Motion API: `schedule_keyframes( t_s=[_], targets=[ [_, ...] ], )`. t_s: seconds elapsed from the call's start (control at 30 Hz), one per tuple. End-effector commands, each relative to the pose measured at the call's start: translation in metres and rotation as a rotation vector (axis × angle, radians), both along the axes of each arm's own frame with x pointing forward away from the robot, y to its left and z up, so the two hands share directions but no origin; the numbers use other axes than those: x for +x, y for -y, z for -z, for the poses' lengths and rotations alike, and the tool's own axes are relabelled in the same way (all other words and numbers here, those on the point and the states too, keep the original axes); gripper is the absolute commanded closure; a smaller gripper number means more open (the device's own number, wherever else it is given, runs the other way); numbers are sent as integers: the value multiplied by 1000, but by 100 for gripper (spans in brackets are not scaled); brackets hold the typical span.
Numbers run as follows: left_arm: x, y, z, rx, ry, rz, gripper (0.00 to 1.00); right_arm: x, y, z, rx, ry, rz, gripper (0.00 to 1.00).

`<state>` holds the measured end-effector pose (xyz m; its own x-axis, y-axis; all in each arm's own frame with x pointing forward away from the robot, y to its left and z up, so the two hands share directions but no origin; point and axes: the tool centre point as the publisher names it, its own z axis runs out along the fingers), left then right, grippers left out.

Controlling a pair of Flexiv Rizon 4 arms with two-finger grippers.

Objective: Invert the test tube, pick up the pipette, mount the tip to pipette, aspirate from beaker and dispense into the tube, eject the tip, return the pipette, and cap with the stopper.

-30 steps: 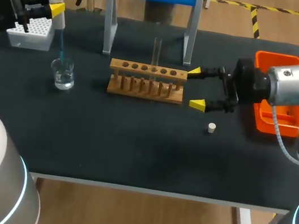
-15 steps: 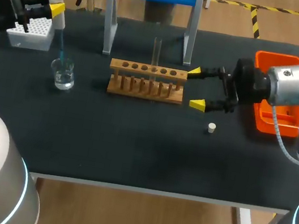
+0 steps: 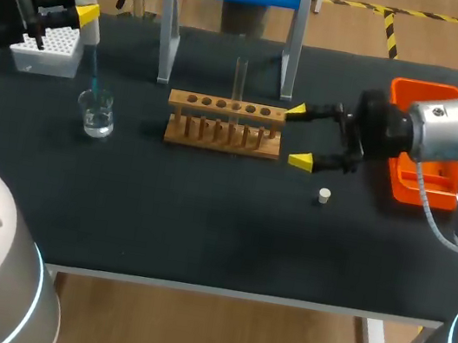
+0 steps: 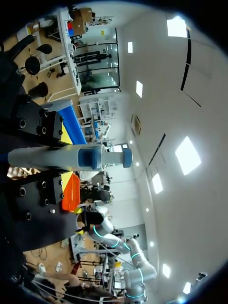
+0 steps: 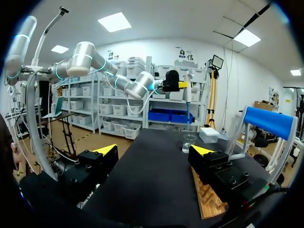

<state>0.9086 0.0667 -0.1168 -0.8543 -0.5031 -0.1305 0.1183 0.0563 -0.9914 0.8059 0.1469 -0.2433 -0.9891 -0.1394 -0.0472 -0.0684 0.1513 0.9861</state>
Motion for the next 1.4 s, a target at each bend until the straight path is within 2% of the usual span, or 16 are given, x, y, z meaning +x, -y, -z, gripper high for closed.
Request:
schedule_keyframes(
  t_s=[0.03, 0.3, 0.7, 1.07, 1.4],
  targets=[
    [0, 0, 0, -1, 2, 0, 100, -4, -24, -5, -30, 3, 20, 0],
    [0, 0, 0, -1, 2, 0, 100, -12, -67, -9, -85, 35, 38, 0],
    [0, 0, 0, -1, 2, 0, 100, -22, -148, -8, -112, 35, 82, 0],
    [0, 0, 0, -1, 2, 0, 100, -14, -203, 16, -156, 11, 160, 0],
    [0, 0, 0, -1, 2, 0, 100, 0, -225, 42, -200, -11, 280, 0]
  ],
)
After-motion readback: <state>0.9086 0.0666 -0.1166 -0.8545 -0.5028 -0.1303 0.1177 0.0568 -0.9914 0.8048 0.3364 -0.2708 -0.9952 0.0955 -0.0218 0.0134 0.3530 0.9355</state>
